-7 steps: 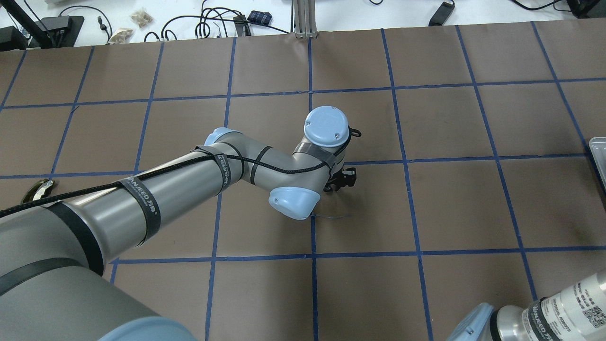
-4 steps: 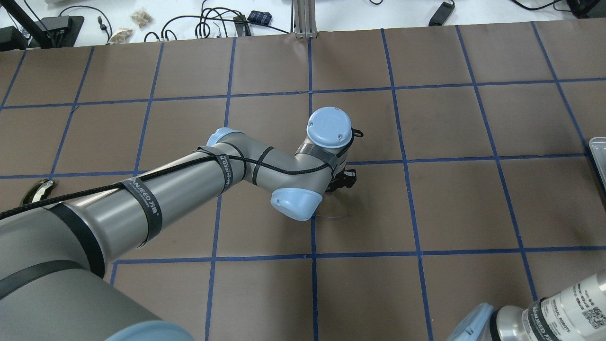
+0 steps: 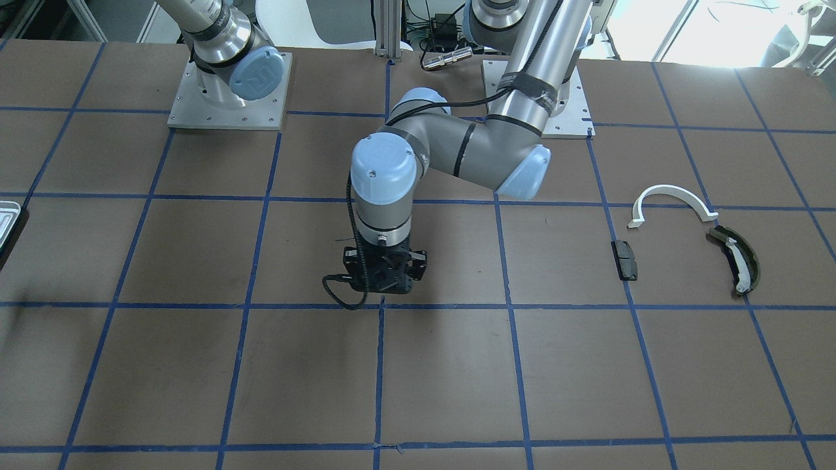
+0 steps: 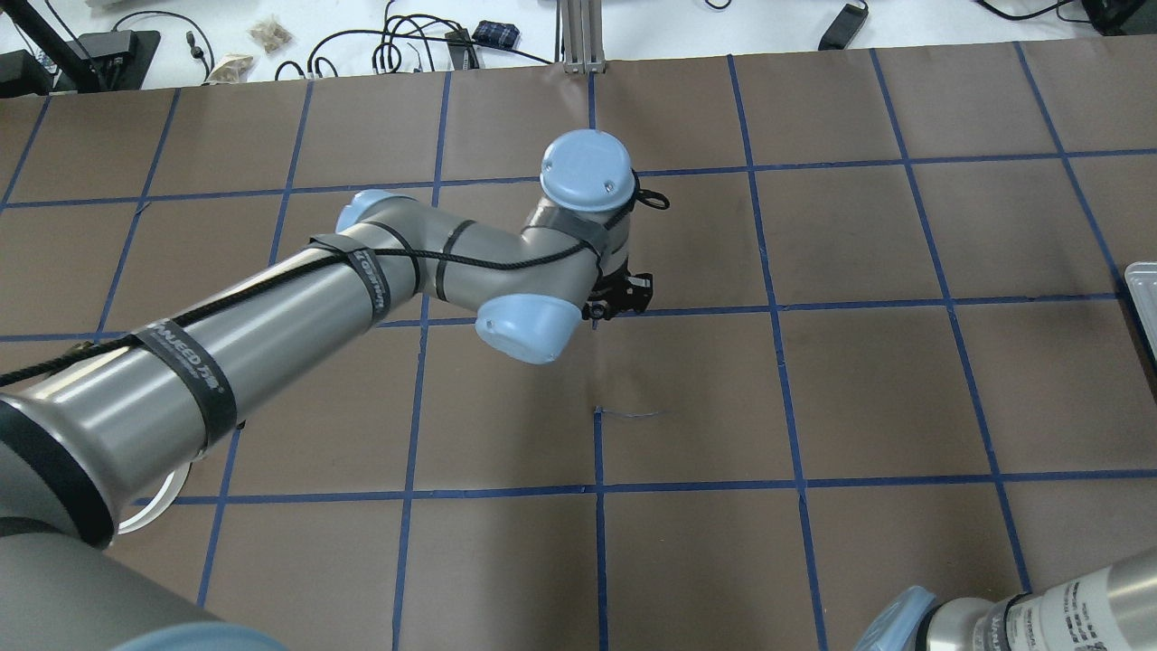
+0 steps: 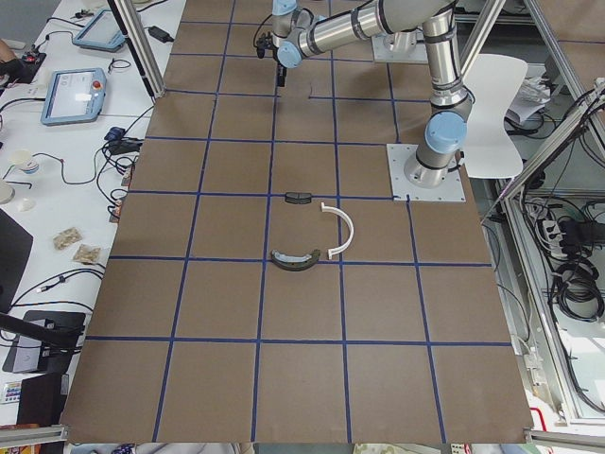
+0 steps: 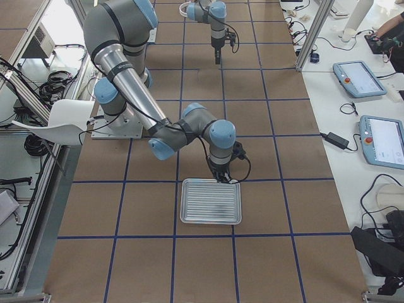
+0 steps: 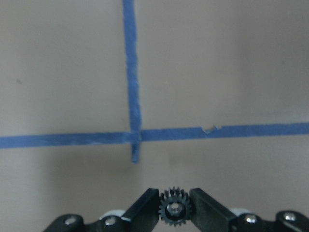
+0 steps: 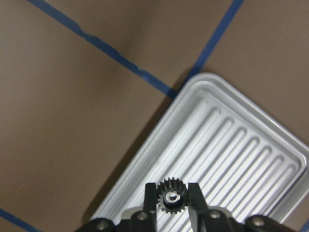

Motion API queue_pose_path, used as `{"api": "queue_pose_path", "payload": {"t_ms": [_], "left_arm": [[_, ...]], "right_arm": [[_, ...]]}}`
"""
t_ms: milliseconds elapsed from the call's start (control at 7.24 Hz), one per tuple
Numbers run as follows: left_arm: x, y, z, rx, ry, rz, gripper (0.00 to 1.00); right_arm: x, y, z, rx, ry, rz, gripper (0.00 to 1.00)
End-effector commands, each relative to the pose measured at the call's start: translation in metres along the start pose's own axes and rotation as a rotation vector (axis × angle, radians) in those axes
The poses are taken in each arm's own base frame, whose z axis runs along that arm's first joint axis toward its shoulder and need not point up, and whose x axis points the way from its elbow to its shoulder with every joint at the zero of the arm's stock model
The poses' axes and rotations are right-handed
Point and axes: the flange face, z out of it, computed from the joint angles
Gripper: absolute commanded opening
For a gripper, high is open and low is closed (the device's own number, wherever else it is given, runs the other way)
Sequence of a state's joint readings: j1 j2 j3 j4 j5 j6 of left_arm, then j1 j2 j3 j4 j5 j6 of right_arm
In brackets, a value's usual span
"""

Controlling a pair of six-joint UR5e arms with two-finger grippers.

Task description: Place bearing gear from tray to pile

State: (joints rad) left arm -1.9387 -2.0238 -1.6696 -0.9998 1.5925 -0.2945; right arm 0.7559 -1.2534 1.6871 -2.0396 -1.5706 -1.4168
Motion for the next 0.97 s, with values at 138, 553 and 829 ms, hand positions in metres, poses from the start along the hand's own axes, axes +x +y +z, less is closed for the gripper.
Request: {"api": "queue_pose_path", "payload": {"t_ms": [138, 553, 829], "left_arm": [[-0.196, -0.027, -0.073, -0.064, -0.040, 0.114, 0.00], [-0.410, 0.013, -0.053, -0.077, -0.097, 0.185, 0.00], [-0.496, 0.055, -0.013, -0.101, 0.019, 0.141, 0.00]], "right_arm": [[-0.157, -0.190, -0.019, 0.021, -0.138, 0.064, 0.00], [-0.363, -0.306, 0.009, -0.026, -0.194, 0.271, 0.00], [-0.485, -0.366, 0.034, 0.032, -0.149, 0.335, 0.00]]}}
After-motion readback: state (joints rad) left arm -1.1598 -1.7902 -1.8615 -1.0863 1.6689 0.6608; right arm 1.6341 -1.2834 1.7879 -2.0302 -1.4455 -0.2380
